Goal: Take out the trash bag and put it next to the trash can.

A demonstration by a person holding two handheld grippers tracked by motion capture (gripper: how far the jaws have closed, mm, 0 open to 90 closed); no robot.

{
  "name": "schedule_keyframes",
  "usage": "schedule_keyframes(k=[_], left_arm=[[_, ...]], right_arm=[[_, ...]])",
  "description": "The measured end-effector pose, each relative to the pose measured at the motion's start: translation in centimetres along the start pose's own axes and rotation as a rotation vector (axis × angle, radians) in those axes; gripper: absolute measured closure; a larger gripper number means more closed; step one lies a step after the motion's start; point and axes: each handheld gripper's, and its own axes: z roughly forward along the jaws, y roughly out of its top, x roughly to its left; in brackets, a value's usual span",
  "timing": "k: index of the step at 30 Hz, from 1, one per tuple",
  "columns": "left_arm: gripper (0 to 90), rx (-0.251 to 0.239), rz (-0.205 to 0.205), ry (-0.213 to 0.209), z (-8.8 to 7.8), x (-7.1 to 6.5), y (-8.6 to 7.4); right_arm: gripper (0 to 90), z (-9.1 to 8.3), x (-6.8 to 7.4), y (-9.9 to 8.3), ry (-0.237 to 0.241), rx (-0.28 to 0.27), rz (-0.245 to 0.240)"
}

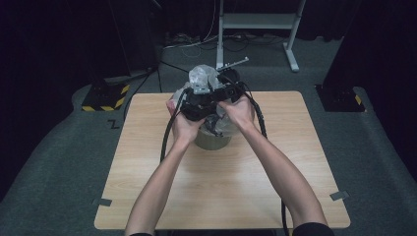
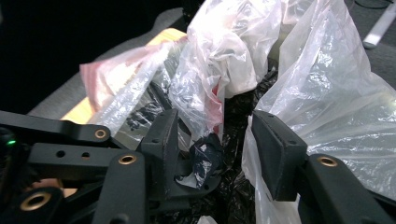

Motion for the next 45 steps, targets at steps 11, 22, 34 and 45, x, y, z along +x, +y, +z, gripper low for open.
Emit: schedule_keyframes(k=[11, 22, 34, 45], left_arm=[[69.8, 0.009, 0.000, 0.001, -0.2, 0.2, -0.4], [46.2, -0.106, -0.098, 0.005, -3.1, 2.0, -1.7], [39.5, -0.254, -0.186, 0.003, -6.6, 3.5, -4.1], [30.1, -0.282, -0.196, -0.030, -8.3, 4.0, -5.2]], right_arm=[[89.1, 0.9, 0.5, 0.0, -0.034, 0.035, -0.040], [89.9, -0.6, 1.4, 0.9, -0.064, -0.011, -0.086], [89.9, -2.1, 2.6, 2.0, -0.061, -0.040, -0.139], [89.9, -2.4, 2.0, 2.3, -0.083, -0.041, -0.133]])
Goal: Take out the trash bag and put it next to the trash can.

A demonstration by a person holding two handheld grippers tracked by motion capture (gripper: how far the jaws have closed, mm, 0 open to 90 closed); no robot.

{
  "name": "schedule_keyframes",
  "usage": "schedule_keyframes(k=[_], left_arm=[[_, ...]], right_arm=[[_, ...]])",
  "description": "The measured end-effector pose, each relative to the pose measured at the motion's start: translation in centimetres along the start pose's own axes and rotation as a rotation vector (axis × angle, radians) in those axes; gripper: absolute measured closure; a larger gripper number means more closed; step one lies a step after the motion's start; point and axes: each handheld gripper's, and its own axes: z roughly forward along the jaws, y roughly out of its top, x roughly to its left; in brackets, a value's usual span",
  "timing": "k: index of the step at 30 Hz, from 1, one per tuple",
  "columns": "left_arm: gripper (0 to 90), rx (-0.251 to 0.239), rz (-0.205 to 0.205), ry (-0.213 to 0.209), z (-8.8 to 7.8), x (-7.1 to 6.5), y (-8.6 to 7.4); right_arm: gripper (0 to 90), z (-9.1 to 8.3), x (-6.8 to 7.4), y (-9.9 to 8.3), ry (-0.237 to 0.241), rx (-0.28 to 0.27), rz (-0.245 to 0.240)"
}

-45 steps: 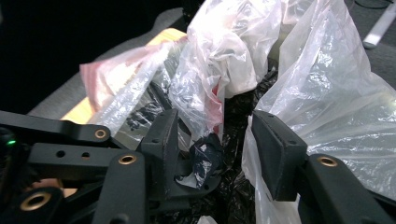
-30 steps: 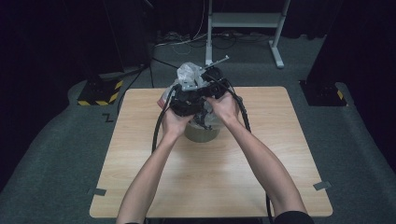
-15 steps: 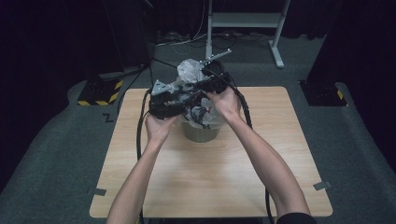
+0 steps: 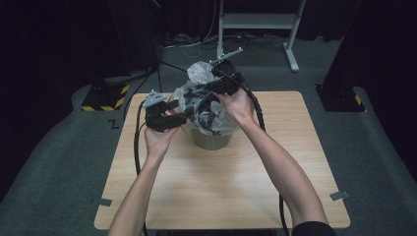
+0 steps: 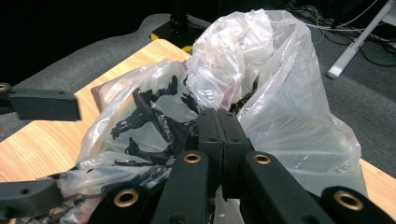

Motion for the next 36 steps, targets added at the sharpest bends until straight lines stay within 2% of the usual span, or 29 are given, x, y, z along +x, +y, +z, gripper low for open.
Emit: schedule_keyframes(k=[2, 4, 7, 9, 14, 17, 18, 19, 20, 21, 22, 30, 31, 32, 34, 36], left_arm=[[29.9, 0.005, 0.008, 0.026, -0.4, 0.4, -0.4], [29.8, 0.009, 0.003, 0.032, -0.5, 0.6, -0.6], [30.3, 0.015, -0.035, 0.051, -0.9, 1.5, -1.6], [30.3, 0.016, -0.046, 0.054, -1.3, 1.8, -2.1], [30.4, 0.016, -0.053, 0.073, -1.9, 2.3, -3.0], [30.6, 0.028, -0.050, 0.096, -2.1, 2.7, -3.8], [30.8, 0.042, -0.039, 0.123, -2.2, 3.0, -4.4], [30.8, 0.042, -0.039, 0.123, -2.2, 3.0, -4.4], [30.8, 0.061, -0.038, 0.147, -2.2, 3.3, -5.3], [30.9, 0.061, -0.038, 0.147, -2.2, 3.3, -5.3], [30.9, 0.087, -0.034, 0.172, -2.0, 3.5, -6.2], [31.4, 0.192, -0.038, 0.255, -0.5, 4.5, -9.9], [32.1, 0.192, -0.038, 0.255, -0.5, 4.5, -9.9], [32.9, 0.221, -0.048, 0.289, -0.1, 4.6, -10.9], [33.0, 0.251, -0.047, 0.311, 0.5, 4.7, -11.8], [32.8, 0.278, -0.068, 0.312, 1.1, 5.0, -12.7]], right_arm=[[89.9, -0.1, -0.1, 0.0, 0.002, -0.004, 0.004], [89.9, -0.2, -0.1, 0.0, 0.003, -0.008, 0.002], [89.9, -0.8, -0.2, 0.1, 0.014, -0.020, -0.003], [89.9, -1.0, -0.3, 0.1, 0.016, -0.020, -0.005], [89.9, -1.7, -0.7, 0.2, 0.018, -0.040, -0.001], [89.9, -2.3, -0.9, 0.2, 0.020, -0.055, 0.004], [89.9, -2.5, -1.0, 0.2, 0.023, -0.062, 0.011], [89.9, -2.5, -1.0, 0.2, 0.023, -0.062, 0.011], [89.9, -3.0, -1.2, 0.2, 0.027, -0.077, 0.013], [89.9, -3.0, -1.2, 0.2, 0.027, -0.077, 0.013], [89.8, -3.4, -1.3, 0.2, 0.025, -0.086, 0.011], [89.9, -5.0, -2.2, 0.0, 0.011, -0.107, 0.019], [89.9, -5.0, -2.2, 0.0, 0.011, -0.107, 0.019], [89.9, -5.6, -2.6, -0.1, 0.008, -0.122, 0.025], [89.9, -6.1, -2.8, -0.3, 0.008, -0.132, 0.028], [89.9, -6.7, -3.1, -0.4, 0.001, -0.139, 0.030]])
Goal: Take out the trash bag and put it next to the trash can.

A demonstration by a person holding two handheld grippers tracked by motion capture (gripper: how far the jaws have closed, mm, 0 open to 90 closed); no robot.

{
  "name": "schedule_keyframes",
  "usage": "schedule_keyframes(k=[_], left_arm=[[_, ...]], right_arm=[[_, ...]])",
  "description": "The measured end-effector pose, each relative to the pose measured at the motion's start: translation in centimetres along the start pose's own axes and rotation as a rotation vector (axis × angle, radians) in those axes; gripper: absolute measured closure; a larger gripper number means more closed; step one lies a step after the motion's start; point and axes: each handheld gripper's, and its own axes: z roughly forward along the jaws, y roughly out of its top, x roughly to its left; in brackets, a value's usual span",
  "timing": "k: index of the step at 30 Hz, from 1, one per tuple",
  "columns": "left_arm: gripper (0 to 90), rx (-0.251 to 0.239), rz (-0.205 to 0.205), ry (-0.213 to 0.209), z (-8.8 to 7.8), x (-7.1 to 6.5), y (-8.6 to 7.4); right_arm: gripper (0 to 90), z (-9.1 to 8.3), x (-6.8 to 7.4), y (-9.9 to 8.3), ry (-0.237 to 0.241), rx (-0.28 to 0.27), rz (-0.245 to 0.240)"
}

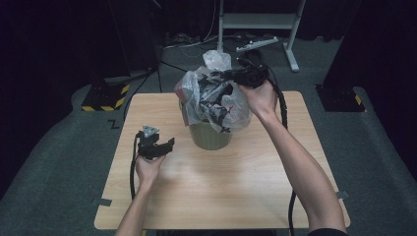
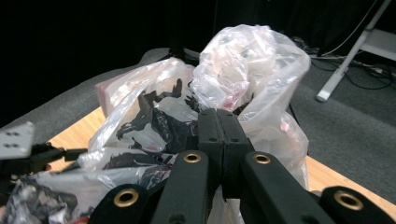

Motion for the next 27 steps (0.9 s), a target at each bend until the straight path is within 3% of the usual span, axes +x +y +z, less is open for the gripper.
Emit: schedule_keyframes(k=[6, 8, 17, 27], left_arm=[[33.0, 0.030, -0.001, 0.021, 1.4, 0.0, -1.2], [32.0, 0.057, -0.016, 0.023, 2.0, 0.2, -1.6], [32.3, 0.081, -0.049, 0.034, 3.3, 0.9, -3.2], [31.7, 0.090, -0.015, 0.046, 4.0, 0.6, -3.5]], right_arm=[[89.9, -1.3, -0.8, -0.2, -0.029, -0.006, -0.005], [89.9, -1.7, -1.1, -0.3, -0.040, 0.000, -0.005], [89.9, -3.7, -2.4, -0.8, -0.058, -0.026, 0.005], [89.8, -5.6, -4.4, -1.8, -0.092, -0.040, 0.028]])
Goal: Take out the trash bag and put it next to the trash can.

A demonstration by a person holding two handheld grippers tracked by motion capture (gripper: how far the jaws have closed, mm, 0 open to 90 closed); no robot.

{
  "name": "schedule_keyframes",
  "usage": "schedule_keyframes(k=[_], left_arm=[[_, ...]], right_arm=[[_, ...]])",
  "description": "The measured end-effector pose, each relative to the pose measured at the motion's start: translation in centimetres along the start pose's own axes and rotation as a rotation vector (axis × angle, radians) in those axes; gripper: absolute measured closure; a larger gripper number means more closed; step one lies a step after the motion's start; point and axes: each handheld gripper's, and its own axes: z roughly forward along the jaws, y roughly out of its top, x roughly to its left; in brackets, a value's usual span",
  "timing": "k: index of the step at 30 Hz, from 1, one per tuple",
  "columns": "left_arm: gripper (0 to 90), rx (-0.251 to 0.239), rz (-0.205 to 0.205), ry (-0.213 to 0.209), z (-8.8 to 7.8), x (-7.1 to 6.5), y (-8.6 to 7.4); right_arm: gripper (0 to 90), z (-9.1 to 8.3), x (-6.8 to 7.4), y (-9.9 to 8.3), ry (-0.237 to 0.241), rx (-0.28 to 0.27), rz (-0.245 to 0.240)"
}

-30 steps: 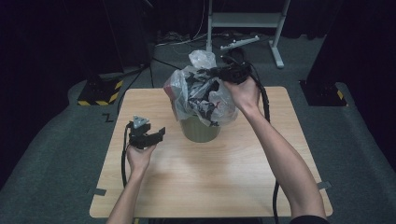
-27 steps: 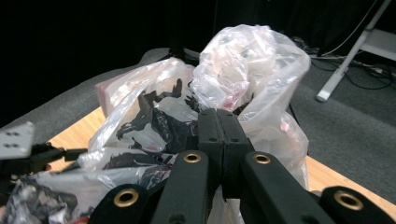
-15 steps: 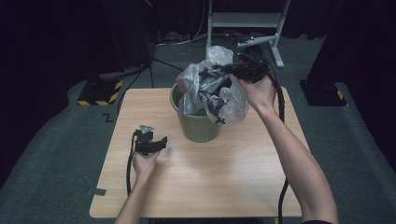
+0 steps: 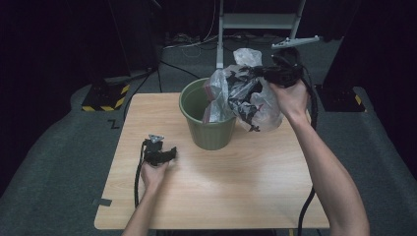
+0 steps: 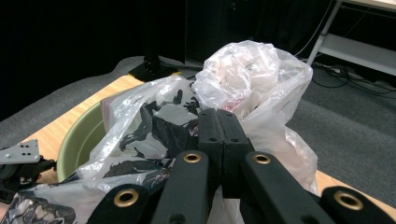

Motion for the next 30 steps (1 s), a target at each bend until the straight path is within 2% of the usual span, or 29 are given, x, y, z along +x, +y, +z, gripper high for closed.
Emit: schedule_keyframes(k=[3, 9, 14, 15, 21, 26, 28, 30], left_arm=[[31.8, -0.024, 0.010, 0.020, 0.1, -0.2, -0.3], [30.9, -0.014, 0.042, 0.049, 0.2, -0.7, -0.3], [30.5, -0.014, 0.039, 0.051, 0.2, -0.8, -0.3], [30.5, -0.013, 0.038, 0.052, 0.2, -0.8, -0.3], [28.2, -0.012, 0.038, 0.061, 0.3, -0.8, -0.3], [27.9, -0.011, 0.037, 0.063, 0.3, -0.8, -0.3], [23.9, -0.005, 0.021, 0.079, 0.3, -0.7, -0.2], [23.1, -0.003, 0.019, 0.077, 0.3, -0.6, -0.2]], right_arm=[[89.9, -0.6, -0.6, -0.3, -0.004, -0.011, 0.011], [89.8, -2.2, -1.8, -1.0, -0.016, -0.040, 0.032], [89.8, -3.1, -2.7, -1.8, -0.031, -0.049, 0.039], [89.9, -3.6, -3.4, -2.2, -0.041, -0.051, 0.052], [89.9, -4.9, -4.9, -3.1, -0.065, -0.060, 0.068], [89.9, -5.8, -5.5, -3.3, -0.085, -0.070, 0.073], [89.9, -6.1, -5.7, -3.4, -0.094, -0.069, 0.074], [89.8, -6.4, -5.8, -3.5, -0.106, -0.068, 0.071]])
